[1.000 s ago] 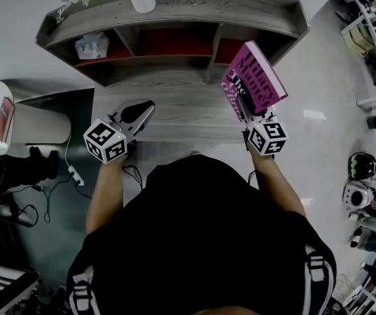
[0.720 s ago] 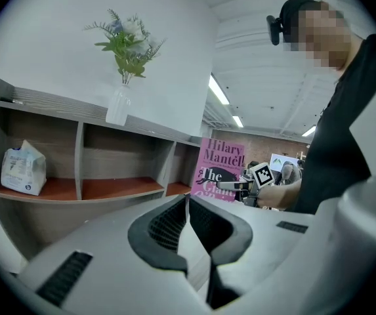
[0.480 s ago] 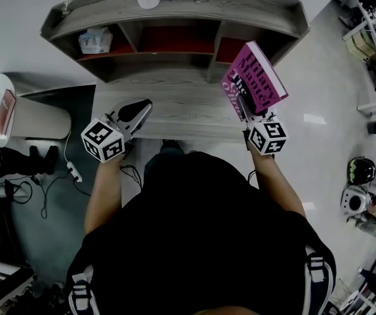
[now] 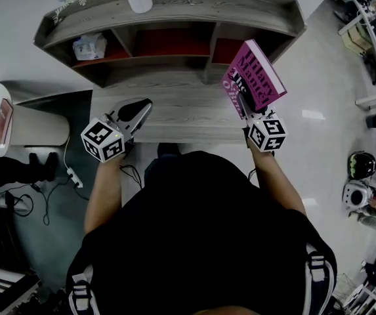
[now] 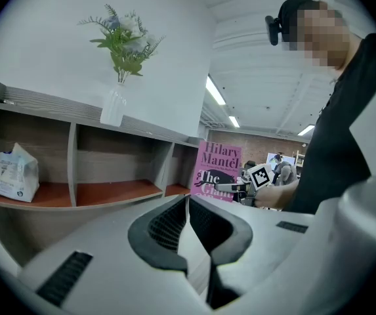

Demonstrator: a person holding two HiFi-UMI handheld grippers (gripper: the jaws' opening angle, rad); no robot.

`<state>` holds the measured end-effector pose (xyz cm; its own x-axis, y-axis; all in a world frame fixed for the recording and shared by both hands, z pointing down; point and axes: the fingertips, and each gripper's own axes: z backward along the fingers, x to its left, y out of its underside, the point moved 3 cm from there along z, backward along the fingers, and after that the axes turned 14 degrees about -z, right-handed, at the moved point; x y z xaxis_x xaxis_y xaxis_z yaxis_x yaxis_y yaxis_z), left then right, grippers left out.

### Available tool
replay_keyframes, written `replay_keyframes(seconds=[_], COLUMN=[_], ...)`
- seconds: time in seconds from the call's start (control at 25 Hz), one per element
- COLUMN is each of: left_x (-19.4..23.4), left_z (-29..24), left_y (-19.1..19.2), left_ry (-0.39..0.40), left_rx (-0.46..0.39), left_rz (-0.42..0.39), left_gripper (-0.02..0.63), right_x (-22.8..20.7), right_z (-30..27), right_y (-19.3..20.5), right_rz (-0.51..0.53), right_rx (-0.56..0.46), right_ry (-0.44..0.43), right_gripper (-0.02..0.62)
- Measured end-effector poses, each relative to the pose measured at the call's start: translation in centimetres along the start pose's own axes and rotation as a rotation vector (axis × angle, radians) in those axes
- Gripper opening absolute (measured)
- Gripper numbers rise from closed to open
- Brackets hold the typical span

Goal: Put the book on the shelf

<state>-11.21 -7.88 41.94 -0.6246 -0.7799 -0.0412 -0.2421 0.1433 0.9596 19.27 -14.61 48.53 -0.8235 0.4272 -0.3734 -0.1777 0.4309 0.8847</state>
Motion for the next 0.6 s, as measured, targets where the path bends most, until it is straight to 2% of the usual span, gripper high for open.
replay_keyframes(seconds=[0.6], left_x=[2.9], left_z=[-0.9], left_y=[0.4], left_ry=[0.026], left_rx=[0.005], left_rz=[0.0], left_gripper=[0.034], right_x=[-0.8], right_z=[-2.7], right_y=[-0.1], right_rz=[0.006], right_rx=[0.007], right_ry=[0.038], right_gripper=[0.147])
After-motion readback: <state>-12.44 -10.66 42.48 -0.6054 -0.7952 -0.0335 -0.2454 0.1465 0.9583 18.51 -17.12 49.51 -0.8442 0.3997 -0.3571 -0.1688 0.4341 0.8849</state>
